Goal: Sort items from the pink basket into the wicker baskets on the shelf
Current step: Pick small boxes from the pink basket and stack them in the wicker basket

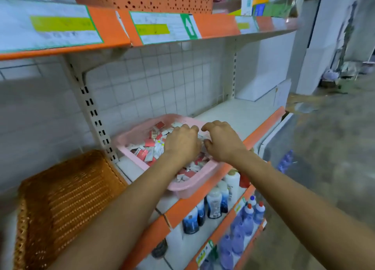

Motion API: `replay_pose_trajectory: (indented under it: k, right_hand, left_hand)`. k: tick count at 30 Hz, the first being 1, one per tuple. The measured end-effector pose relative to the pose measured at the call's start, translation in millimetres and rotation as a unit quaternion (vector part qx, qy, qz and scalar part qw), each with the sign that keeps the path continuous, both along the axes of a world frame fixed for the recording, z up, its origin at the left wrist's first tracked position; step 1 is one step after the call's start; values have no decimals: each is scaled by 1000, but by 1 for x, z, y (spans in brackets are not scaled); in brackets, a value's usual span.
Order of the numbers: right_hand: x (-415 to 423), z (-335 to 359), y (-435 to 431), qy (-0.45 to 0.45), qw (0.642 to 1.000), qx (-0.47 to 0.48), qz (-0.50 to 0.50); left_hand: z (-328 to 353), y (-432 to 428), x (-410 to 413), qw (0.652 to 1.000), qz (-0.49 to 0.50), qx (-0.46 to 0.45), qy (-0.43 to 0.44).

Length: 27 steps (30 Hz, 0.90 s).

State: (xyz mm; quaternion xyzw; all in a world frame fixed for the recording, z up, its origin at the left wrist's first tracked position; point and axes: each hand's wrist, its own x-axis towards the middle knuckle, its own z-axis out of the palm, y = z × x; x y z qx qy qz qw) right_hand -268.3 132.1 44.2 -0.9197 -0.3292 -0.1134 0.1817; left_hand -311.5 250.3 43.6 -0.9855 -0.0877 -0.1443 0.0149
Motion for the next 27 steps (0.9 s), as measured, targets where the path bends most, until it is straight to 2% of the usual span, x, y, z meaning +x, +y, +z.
replay_pose_trajectory:
  k: [7, 13, 17, 23, 27]
  right_hand:
    - [57, -2, 48, 27, 991, -69, 115]
    - [100, -3, 88, 60, 962, -136, 227]
    - [129, -7, 113, 66, 938, -187, 283]
    - [150, -10, 138, 40, 902, -206, 377]
    - [155, -20, 158, 54, 879, -226, 416]
  left_hand:
    - [-11, 43, 32, 993, 90, 0, 79]
    - [-15, 73, 54, 964, 187, -21, 189]
    - [-21, 85, 72, 957, 208, -40, 198]
    - [-24, 82, 91, 941, 224, -40, 251]
    - [-25, 79, 97, 932, 272, -41, 236]
